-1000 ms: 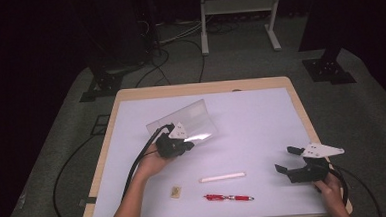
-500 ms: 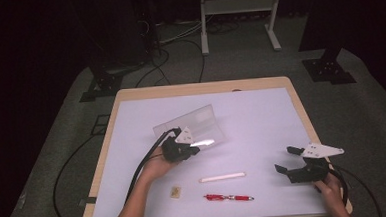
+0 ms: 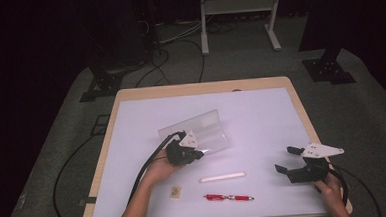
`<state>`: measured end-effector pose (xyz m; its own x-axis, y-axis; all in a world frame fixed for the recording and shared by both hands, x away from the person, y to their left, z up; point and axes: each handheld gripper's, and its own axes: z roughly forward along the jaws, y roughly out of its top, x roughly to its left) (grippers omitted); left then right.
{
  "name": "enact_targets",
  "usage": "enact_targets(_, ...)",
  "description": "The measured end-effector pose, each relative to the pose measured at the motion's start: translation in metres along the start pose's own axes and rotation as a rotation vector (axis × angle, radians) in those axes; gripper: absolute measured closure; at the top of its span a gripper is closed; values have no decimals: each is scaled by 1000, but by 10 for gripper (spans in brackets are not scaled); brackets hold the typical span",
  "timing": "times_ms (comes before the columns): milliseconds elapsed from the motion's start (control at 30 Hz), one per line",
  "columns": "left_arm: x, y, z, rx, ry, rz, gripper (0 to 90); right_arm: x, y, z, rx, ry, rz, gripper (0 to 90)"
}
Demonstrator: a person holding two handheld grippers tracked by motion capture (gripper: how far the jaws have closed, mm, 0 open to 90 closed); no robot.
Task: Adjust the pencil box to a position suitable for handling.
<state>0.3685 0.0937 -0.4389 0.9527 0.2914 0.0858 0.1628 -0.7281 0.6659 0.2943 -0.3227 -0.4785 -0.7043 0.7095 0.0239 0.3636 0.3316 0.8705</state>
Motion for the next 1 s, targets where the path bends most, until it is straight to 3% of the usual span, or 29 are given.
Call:
enact_targets(733,-8,-1,17,27,-85,40,893,0,0,0,-1,0,-4,138)
enact_targets(1000,-7,-6,20,20,-99,24,889,0,0,0,0,1,-4,138)
